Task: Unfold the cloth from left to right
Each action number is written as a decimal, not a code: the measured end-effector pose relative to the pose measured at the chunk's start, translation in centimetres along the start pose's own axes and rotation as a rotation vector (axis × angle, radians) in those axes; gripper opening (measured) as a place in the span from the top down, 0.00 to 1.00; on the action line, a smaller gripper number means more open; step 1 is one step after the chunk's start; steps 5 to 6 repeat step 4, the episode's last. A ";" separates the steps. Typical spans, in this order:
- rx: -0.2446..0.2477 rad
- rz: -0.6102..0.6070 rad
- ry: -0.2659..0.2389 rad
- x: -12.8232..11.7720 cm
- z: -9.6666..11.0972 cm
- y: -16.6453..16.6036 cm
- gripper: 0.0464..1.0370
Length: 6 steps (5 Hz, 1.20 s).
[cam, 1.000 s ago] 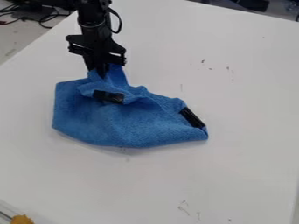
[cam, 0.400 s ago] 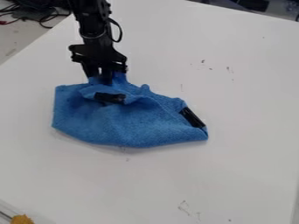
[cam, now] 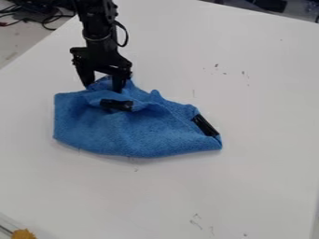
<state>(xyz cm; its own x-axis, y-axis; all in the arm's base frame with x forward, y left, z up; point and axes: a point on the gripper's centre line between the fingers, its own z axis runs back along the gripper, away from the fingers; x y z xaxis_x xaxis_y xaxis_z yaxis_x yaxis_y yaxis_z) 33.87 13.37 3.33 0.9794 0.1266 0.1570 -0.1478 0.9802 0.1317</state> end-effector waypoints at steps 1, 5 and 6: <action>0.047 -0.100 -0.021 0.4 1.6 -0.7 0.04; -0.090 -0.133 0.030 -1.2 5.0 -5.7 0.04; -0.090 -0.133 0.030 -1.2 5.0 -5.7 0.04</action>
